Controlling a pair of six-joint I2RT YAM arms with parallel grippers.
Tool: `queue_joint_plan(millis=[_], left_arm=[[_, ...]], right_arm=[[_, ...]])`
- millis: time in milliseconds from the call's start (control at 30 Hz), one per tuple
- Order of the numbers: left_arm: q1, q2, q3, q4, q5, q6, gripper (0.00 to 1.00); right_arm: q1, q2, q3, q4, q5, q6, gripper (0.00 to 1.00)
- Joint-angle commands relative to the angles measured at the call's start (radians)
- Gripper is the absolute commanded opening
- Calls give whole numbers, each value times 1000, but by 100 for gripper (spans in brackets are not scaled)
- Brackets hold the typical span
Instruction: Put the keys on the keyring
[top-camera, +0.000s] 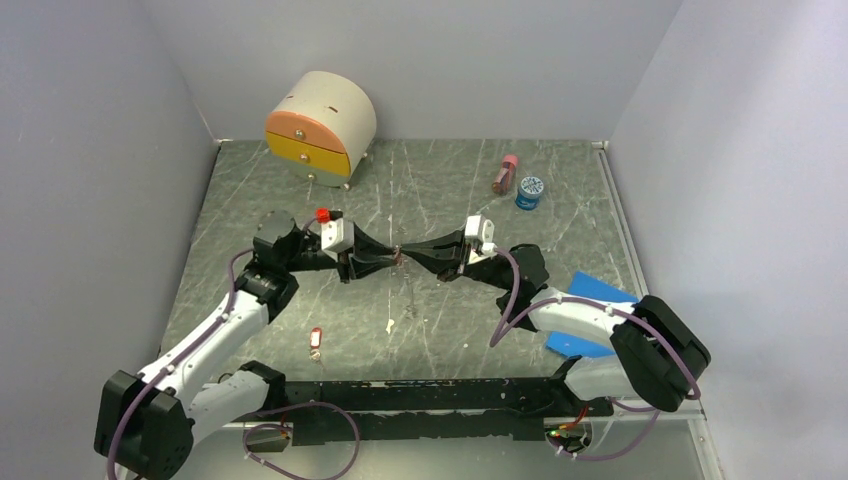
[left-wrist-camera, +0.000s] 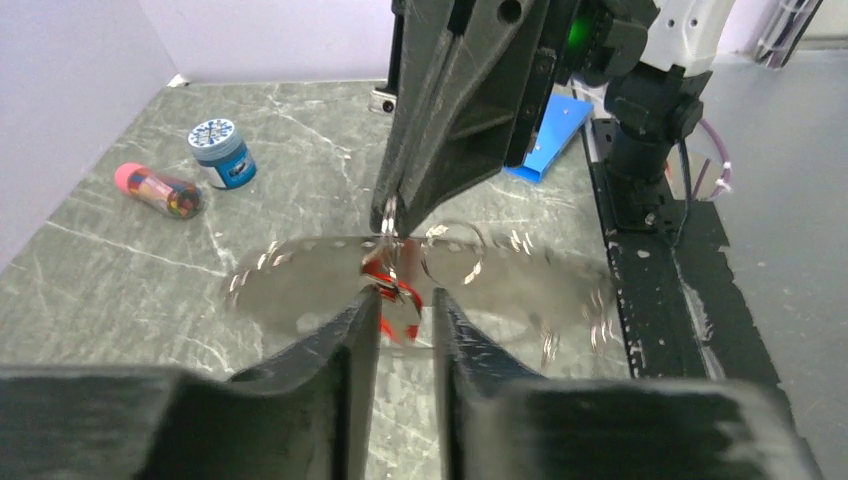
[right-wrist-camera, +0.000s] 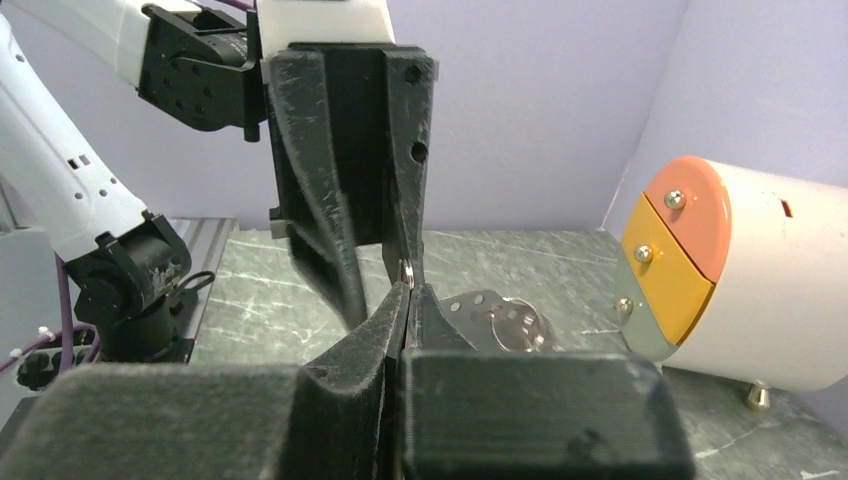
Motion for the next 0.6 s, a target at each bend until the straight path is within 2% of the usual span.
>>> queue_joint_plan(millis=[0, 67, 133, 400, 567], left_arm=[[-14, -45, 42, -130, -28, 89, 44], [-14, -66, 41, -121, -79, 69, 53], [-14, -81, 40, -97, -112, 40, 55], [-14, -49, 63, -11, -82, -27, 37], [-14, -31, 60, 38, -89, -46, 36]], right_arm=[[2, -13, 39, 78, 14, 17, 0], [1, -14, 39, 75, 10, 14, 0], [0, -13, 37, 74, 6, 17, 0], [1, -9, 36, 84, -6, 28, 0], [0, -4, 39, 81, -15, 29, 0]])
